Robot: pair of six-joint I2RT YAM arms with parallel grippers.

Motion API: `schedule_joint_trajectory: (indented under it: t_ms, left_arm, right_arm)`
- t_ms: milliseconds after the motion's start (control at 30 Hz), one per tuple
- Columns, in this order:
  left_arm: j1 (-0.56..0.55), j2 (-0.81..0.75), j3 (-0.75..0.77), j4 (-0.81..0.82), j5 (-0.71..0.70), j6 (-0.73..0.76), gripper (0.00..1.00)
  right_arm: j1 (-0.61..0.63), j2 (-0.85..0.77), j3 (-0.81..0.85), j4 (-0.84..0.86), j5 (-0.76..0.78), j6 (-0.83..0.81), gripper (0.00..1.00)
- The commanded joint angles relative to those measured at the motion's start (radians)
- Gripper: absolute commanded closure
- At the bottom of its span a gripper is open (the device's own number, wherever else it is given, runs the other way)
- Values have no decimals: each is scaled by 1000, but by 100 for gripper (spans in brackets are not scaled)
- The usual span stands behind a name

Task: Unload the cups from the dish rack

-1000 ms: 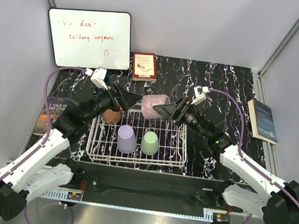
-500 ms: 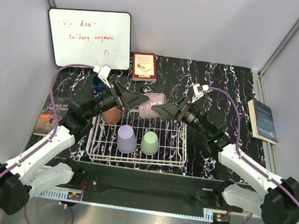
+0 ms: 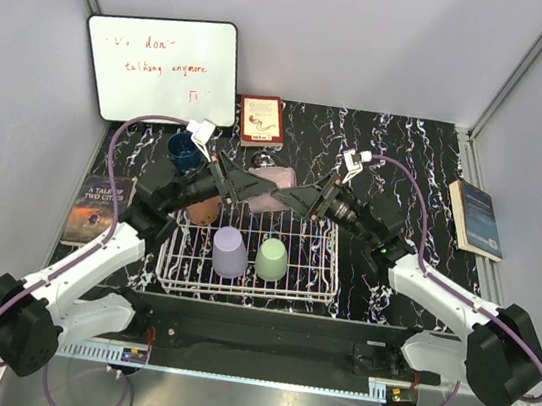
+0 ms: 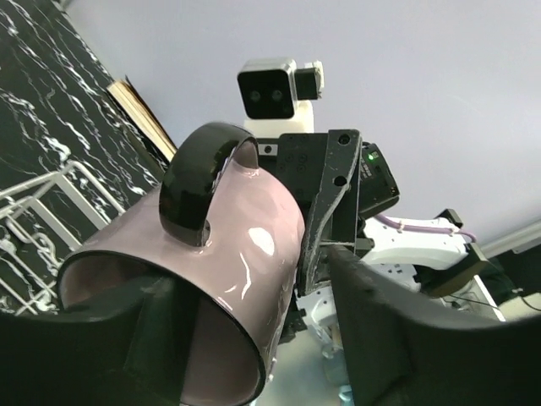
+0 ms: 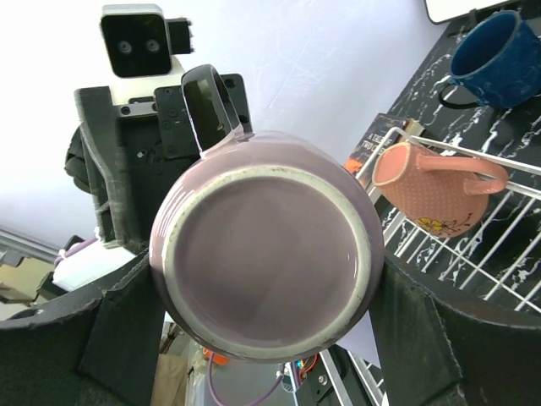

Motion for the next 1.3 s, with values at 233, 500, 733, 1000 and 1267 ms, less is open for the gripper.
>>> schedule_joint_trajectory:
  t_ms: [233, 500, 733, 1000, 1267]
  left_arm:
    - [-42, 24, 55, -2, 12, 62, 100]
    - [-42, -43, 127, -310, -194, 245, 100]
    - [-42, -69, 153, -335, -237, 280, 100]
    - [-42, -62, 147, -285, -222, 239, 100]
    - [-40, -54, 186, -279, -213, 250, 100]
  right_arm:
    - [3, 48, 36, 110, -129, 24, 100]
    - [3, -68, 55, -133, -80, -116, 48]
    - [3, -135, 59, -212, -86, -177, 53]
    - [3, -136, 44, -209, -90, -174, 74]
    - [3, -139, 55, -264, -104, -188, 4]
